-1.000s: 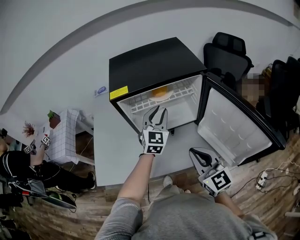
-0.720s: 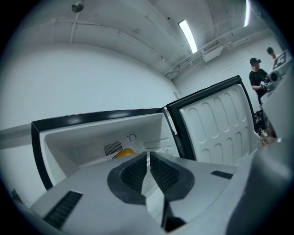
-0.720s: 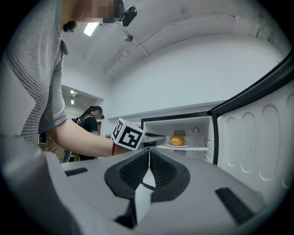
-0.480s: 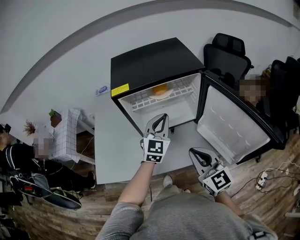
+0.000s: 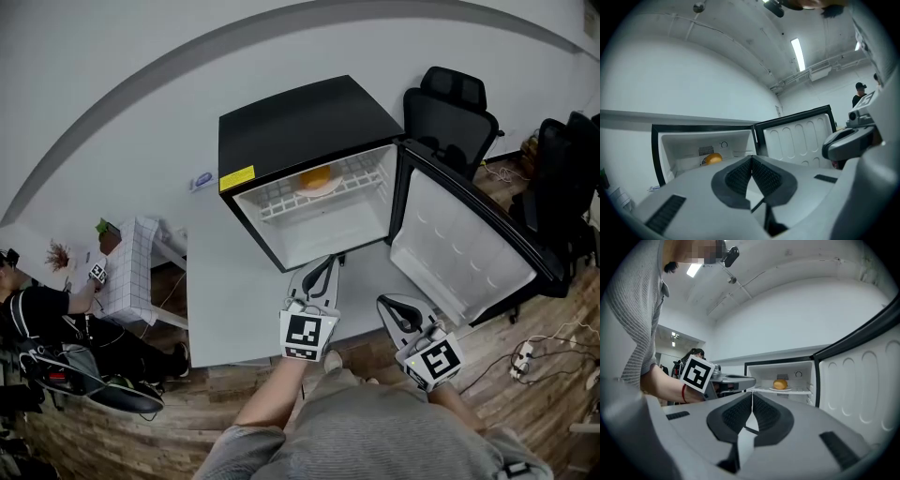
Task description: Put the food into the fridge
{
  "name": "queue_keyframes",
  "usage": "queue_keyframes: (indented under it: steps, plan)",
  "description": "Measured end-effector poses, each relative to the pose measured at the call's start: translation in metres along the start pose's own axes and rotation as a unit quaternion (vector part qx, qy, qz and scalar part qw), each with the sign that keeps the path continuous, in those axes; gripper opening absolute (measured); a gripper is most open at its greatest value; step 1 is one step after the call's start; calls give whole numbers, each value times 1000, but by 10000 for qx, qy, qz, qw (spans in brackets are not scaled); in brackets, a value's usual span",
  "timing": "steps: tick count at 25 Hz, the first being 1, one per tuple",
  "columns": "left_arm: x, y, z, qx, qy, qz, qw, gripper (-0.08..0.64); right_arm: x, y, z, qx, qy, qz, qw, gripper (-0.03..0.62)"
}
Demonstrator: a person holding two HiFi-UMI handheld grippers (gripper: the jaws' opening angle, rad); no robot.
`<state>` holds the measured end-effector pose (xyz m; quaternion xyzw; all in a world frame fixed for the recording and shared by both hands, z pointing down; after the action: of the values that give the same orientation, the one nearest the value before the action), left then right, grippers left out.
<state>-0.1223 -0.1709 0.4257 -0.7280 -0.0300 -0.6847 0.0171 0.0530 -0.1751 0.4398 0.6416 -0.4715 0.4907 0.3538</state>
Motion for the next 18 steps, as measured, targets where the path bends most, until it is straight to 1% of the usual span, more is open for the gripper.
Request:
queue_keyframes:
  steps: [5, 9, 14, 18]
  plan:
    - [5, -24, 20, 113, -305, -17, 9995, 11, 0, 0, -3, -32, -2, 52, 10000, 12]
    - [11, -39, 34, 199, -440, -95, 9988, 11, -1, 1, -3, -45, 19, 40, 10000, 12]
    - [18, -56, 43, 172, -650, -169, 9976, 11, -3, 2, -5, -119, 7, 85, 9999, 12]
    - [21, -66, 48, 106, -852, -170, 9962, 11, -4, 1, -2, -32, 4, 80, 10000, 12]
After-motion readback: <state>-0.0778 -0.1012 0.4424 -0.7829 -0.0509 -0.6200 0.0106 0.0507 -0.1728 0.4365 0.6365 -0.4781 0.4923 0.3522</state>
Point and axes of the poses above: the fingertips, and each gripper's own axes: y forward along the fingers, z to its right, x out of its underside, the point moved 6 cm from there along -y, backward along the fingers, and after that the axes turned 14 degrees about -y, right-handed, at the moved point
